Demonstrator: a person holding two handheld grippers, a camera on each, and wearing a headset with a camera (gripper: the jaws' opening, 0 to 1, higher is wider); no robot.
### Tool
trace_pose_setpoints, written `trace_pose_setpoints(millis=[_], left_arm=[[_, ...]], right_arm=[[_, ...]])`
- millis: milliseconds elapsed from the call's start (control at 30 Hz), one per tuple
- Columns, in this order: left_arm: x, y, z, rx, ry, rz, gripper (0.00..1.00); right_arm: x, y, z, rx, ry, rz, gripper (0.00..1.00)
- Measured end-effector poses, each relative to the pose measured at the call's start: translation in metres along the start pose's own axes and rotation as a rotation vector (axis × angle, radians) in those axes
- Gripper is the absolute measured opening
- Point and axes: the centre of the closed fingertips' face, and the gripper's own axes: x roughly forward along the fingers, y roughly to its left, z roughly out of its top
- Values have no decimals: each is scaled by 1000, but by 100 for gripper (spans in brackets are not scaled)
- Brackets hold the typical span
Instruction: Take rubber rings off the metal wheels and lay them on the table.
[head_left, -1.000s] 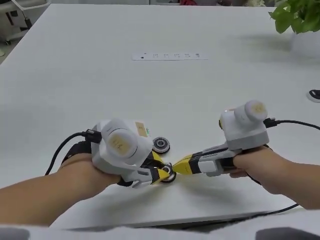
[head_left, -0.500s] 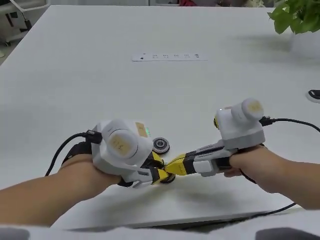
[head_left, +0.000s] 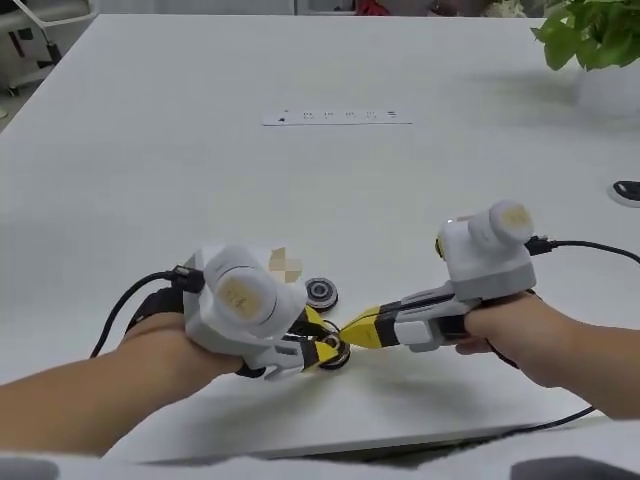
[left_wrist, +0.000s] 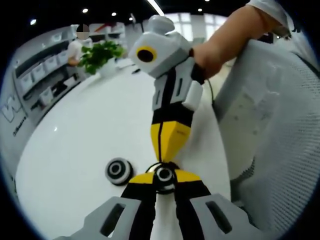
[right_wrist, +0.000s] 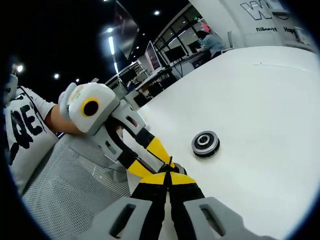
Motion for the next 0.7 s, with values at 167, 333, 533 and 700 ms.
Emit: trace_pose_setpoints(millis=[167, 333, 533, 700], left_arm=[[-3, -1, 4, -19, -13, -12, 17], [-9, -5, 6, -15, -10, -26, 20], [-19, -7, 11, -19, -20, -25, 23], [-28, -8, 12, -33, -27, -25, 28]], right_arm=[[-1, -1, 2, -1, -5, -2, 0], [-3, -2, 4, 4, -17, -2, 0], [-3, -3, 6, 3, -22, 4, 0], [-3, -3, 6, 1, -25, 8, 0]])
